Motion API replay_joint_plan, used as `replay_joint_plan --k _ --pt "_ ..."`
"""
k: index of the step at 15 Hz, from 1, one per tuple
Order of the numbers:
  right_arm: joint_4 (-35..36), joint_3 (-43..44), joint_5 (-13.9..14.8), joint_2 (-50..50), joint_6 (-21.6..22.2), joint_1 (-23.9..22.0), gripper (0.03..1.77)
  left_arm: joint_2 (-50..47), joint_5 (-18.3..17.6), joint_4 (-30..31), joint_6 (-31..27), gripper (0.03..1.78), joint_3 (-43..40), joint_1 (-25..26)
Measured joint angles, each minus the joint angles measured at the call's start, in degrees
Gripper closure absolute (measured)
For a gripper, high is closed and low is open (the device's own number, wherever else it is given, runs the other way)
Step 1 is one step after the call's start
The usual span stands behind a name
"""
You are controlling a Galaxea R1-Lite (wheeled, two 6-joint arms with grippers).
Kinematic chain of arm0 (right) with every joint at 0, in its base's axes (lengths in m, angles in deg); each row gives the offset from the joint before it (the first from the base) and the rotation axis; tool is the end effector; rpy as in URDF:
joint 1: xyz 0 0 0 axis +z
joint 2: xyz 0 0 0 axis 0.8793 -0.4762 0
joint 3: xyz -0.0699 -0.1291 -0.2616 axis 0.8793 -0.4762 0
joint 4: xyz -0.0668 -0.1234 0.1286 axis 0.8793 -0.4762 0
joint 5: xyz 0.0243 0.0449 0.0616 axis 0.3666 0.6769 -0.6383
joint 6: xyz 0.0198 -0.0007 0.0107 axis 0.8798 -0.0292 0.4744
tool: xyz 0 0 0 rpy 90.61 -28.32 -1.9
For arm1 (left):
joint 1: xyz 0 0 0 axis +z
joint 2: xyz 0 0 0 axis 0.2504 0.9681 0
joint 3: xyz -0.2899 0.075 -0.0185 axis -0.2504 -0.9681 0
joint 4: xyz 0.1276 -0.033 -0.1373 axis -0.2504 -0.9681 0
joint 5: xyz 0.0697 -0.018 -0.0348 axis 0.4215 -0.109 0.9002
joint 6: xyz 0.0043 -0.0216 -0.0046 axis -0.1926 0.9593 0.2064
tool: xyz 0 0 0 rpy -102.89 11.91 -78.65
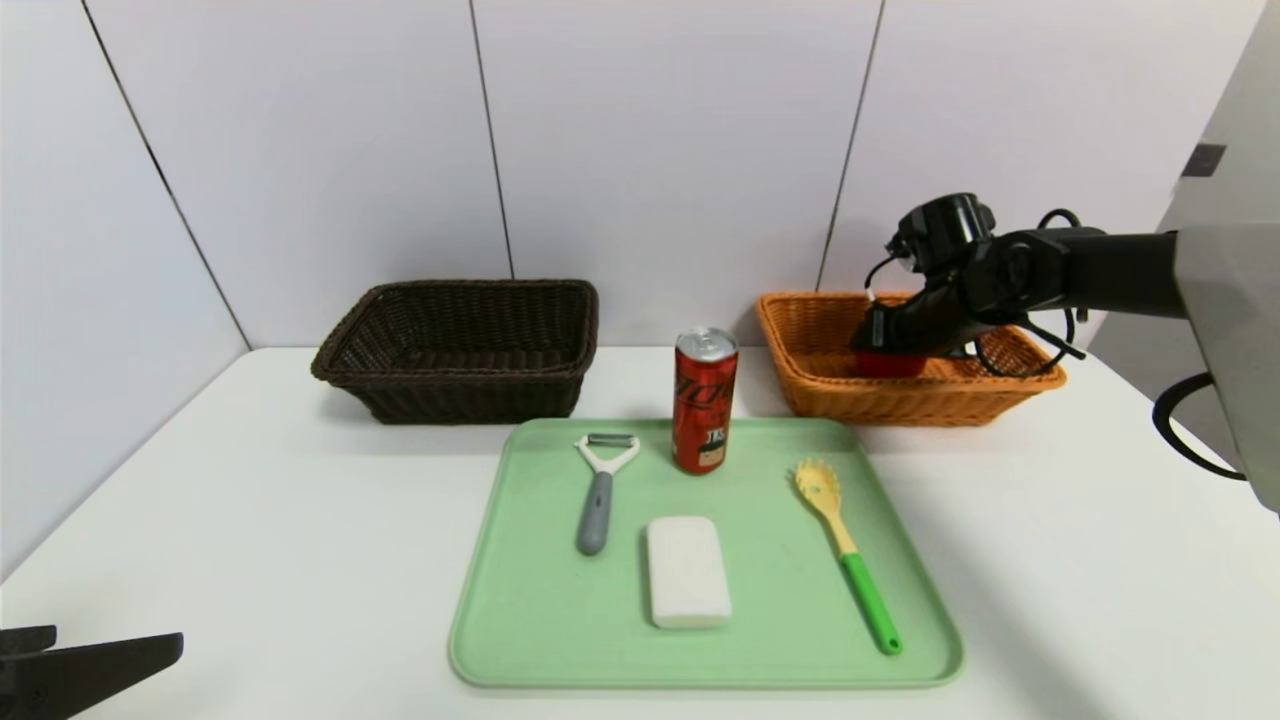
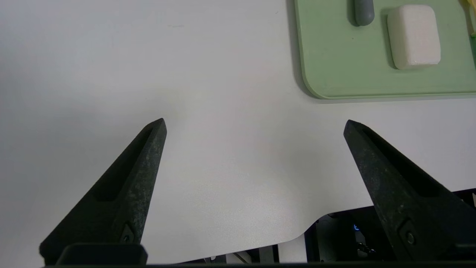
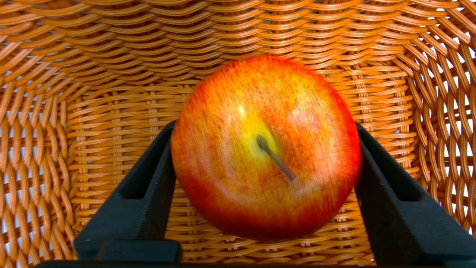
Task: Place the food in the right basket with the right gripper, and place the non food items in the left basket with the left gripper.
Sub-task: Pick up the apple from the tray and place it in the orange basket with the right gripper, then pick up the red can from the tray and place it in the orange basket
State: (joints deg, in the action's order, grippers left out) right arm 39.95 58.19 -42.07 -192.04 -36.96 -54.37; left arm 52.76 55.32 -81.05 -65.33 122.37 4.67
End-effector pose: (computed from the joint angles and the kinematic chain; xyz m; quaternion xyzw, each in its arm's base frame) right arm 0.4590 0.0540 0.1669 0.0270 0.3636 -0.0541 0.9296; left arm 0.0588 -0.0127 0.2410 -0.1088 0.3336 -0.0923 0.9319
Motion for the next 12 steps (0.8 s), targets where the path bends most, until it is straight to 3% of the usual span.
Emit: replay_joint_plan --k 7,12 --pt "-0.55 0.0 -0.02 2.04 0.01 0.11 0.2 -0.67 0.0 -0.28 -0.02 0.12 0.13 -0.07" --pt "-1.15 -0.5 0.48 11.36 -0.18 2.97 0.15 -1.46 0.0 0.06 -0.24 0.12 -0.23 -0.13"
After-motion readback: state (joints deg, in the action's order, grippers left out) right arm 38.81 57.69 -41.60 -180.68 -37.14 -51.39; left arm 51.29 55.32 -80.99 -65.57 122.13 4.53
